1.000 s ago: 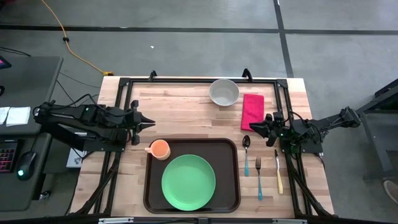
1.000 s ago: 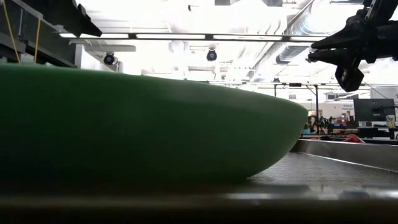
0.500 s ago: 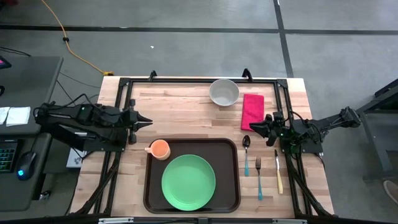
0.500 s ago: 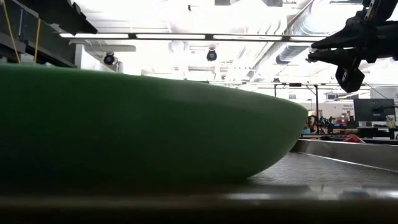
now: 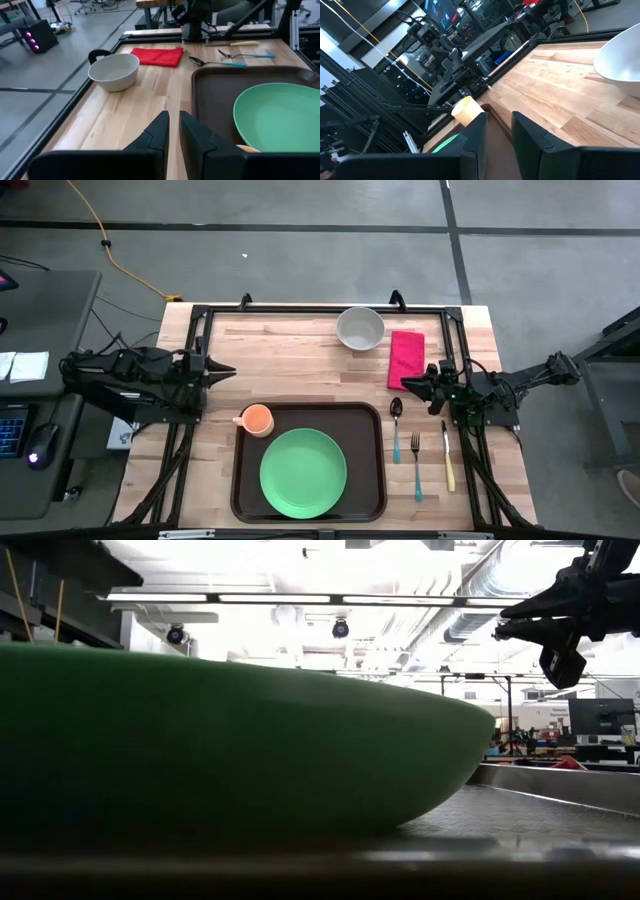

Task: Set up tray
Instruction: Put the gray bowl on the green plate

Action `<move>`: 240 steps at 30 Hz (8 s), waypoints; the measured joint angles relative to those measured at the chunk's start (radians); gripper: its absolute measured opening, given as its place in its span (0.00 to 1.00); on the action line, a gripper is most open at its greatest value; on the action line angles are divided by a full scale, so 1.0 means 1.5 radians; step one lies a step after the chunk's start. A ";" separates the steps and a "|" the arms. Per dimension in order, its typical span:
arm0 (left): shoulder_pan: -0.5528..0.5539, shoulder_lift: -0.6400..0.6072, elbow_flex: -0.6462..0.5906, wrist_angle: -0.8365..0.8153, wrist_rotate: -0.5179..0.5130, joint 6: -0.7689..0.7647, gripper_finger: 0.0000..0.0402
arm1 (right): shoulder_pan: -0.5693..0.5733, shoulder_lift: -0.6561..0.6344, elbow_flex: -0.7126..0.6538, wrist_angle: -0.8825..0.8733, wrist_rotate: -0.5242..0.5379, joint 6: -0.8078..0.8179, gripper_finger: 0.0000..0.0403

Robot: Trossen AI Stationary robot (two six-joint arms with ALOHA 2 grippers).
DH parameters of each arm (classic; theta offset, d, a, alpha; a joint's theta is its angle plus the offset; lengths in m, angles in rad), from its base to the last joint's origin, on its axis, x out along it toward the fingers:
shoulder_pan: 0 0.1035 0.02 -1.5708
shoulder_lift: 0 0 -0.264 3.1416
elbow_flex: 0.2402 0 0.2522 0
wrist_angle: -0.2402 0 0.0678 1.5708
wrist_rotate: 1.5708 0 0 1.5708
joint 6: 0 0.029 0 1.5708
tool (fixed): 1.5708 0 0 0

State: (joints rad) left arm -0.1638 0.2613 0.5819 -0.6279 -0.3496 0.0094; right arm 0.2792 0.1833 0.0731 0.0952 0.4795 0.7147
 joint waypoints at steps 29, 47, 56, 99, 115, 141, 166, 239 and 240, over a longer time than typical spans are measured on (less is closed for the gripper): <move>0.000 -0.091 -0.152 0.094 0.026 -0.034 0.18 | 0.000 0.000 0.000 0.026 0.057 -0.032 0.17; 0.000 -0.146 -0.247 0.189 0.054 -0.046 0.18 | 0.000 0.000 0.000 0.107 0.078 -0.112 0.17; 0.000 -0.170 -0.274 0.193 0.066 -0.061 0.18 | 0.000 0.008 0.040 0.104 0.105 -0.179 0.17; 0.000 -0.170 -0.273 0.197 0.075 -0.074 0.18 | -0.331 0.632 0.657 -0.353 -0.192 -0.407 0.17; 0.000 -0.170 -0.273 0.191 0.075 -0.090 0.18 | -0.446 0.724 0.675 -0.392 -0.248 -0.399 0.17; 0.000 -0.170 -0.273 0.187 0.072 -0.092 0.18 | -0.448 0.724 0.675 -0.390 -0.269 -0.431 0.20; 0.000 -0.170 -0.273 0.187 0.070 -0.092 0.18 | -0.460 0.723 0.675 -0.448 -0.372 -0.466 0.48; 0.000 -0.170 -0.273 0.188 0.070 -0.114 0.18 | -0.562 0.888 0.675 -0.421 -0.389 -0.599 0.47; 0.000 -0.170 -0.273 0.188 0.070 -0.115 0.18 | -0.562 0.890 0.675 -0.419 -0.386 -0.599 0.47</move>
State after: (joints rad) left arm -0.1640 0.0064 0.1726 -0.3458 -0.2443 -0.1623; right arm -0.5636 1.5182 1.0855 -0.5340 -0.0998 -0.1844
